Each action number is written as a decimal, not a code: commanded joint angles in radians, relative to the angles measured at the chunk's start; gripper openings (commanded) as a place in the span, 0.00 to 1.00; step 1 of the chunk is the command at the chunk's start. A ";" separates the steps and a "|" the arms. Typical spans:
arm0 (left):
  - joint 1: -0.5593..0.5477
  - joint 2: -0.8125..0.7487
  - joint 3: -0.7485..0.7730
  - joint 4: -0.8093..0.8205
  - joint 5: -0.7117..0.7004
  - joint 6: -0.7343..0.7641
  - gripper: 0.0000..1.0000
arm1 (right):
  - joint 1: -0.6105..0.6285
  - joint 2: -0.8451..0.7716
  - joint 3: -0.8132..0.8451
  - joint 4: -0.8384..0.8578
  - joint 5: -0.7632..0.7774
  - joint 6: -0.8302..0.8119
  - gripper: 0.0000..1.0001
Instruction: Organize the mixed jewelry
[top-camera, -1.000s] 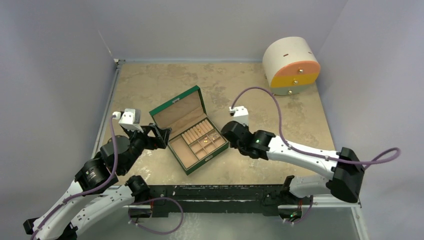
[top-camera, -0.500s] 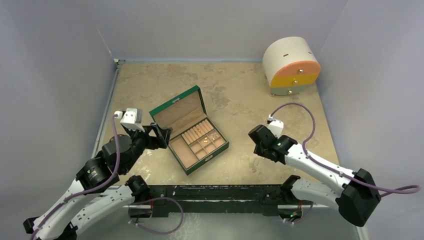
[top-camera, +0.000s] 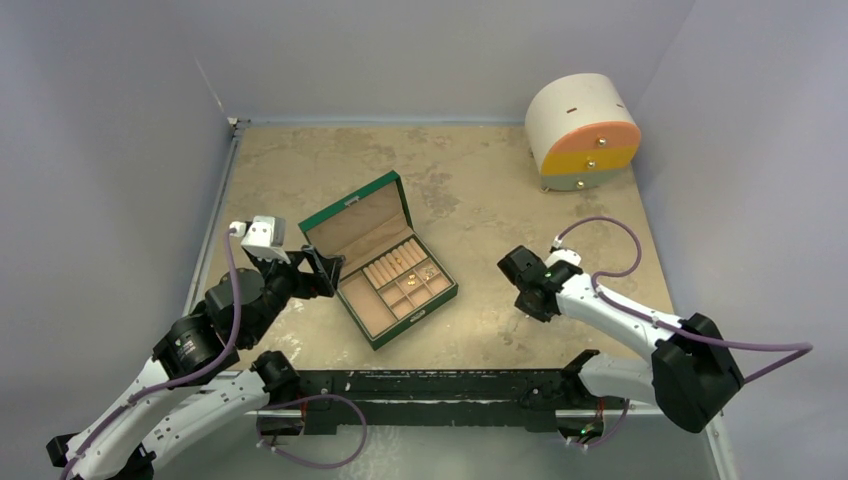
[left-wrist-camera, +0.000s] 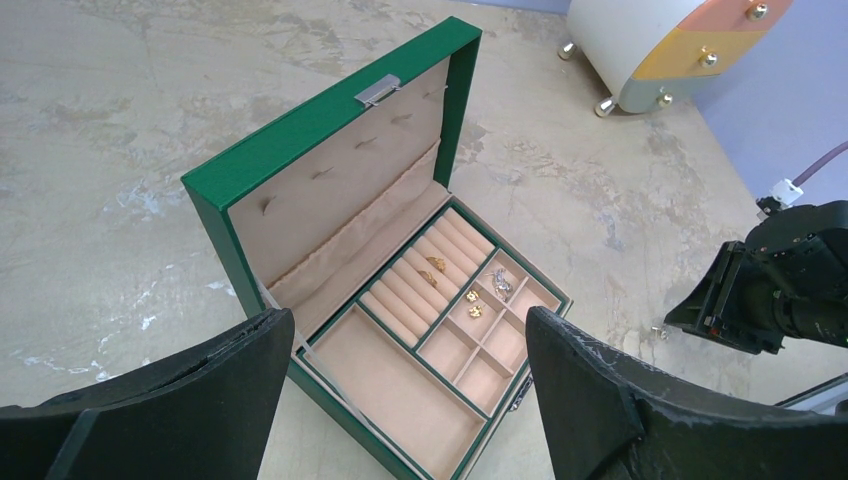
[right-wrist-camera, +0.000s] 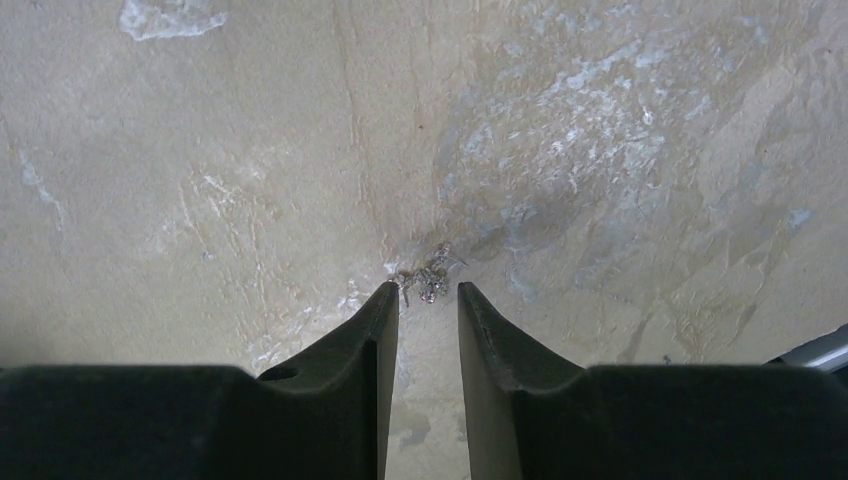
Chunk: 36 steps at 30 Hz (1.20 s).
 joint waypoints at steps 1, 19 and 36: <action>0.004 0.008 0.003 0.036 0.002 0.015 0.86 | -0.029 -0.015 -0.007 -0.029 0.024 0.086 0.31; 0.004 0.003 0.002 0.035 -0.003 0.014 0.86 | -0.094 -0.021 -0.072 0.071 -0.072 0.116 0.29; 0.004 0.010 0.003 0.034 -0.006 0.013 0.86 | -0.113 -0.002 -0.080 0.079 -0.060 0.125 0.15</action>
